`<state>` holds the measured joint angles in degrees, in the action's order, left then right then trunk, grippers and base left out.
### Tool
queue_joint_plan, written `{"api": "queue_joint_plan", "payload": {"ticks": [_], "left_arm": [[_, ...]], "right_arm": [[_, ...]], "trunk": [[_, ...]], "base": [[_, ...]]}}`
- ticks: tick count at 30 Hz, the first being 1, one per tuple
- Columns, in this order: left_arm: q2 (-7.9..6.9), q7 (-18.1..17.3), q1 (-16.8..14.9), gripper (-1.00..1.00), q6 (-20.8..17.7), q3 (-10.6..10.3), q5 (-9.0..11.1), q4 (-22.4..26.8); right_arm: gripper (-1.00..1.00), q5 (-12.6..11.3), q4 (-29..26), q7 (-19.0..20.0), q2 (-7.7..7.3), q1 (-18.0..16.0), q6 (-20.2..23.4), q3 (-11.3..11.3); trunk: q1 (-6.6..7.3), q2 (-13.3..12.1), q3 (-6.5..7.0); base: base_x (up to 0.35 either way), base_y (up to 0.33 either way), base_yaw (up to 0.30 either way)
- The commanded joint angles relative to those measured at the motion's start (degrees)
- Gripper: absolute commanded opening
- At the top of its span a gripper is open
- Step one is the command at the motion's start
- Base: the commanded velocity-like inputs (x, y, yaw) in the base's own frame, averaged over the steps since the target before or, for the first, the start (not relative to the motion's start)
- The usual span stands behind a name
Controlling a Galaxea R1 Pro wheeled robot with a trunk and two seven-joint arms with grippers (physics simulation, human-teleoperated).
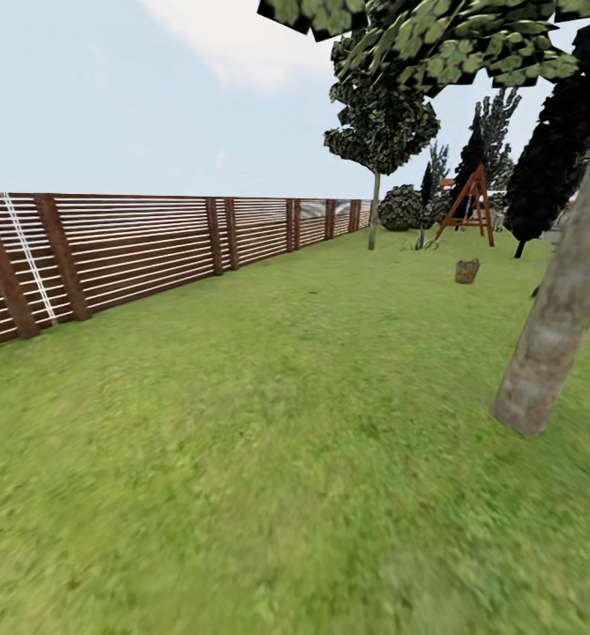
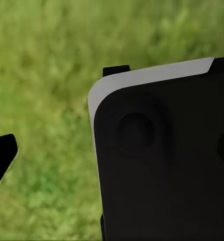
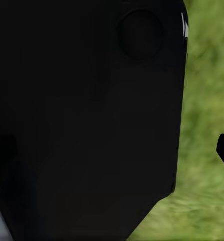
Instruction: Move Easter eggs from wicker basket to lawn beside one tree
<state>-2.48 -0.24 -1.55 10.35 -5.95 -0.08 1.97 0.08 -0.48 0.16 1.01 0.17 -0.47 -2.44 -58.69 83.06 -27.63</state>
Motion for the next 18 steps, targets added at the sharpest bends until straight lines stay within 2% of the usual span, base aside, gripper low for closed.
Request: {"api": "queue_joint_plan", "payload": {"ticks": [1, 9, 18], "left_arm": [[-0.03, -0.02, -0.03, 1.0, 0.19, -0.38, 0.0, -0.04], [-0.04, -0.05, -0.04, 1.0, 0.19, -0.38, 0.0, -0.04], [-0.06, -0.04, -0.04, 1.0, 0.19, -0.38, 0.0, -0.04]], "right_arm": [[1.0, 0.01, -0.05, 0.02, 0.0, 0.01, -0.05, -0.23], [1.0, 0.01, -0.05, 0.02, -0.01, 0.01, -0.06, -0.27], [1.0, 0.01, -0.05, 0.02, -0.02, 0.01, -0.06, -0.3]], "trunk": [[-0.03, 0.02, -0.04], [-0.03, 0.02, -0.04], [-0.03, 0.02, -0.04]], "base": [[0.326, 0.139, -0.263], [0.326, 0.14, -0.234], [0.326, 0.143, -0.041]]}}
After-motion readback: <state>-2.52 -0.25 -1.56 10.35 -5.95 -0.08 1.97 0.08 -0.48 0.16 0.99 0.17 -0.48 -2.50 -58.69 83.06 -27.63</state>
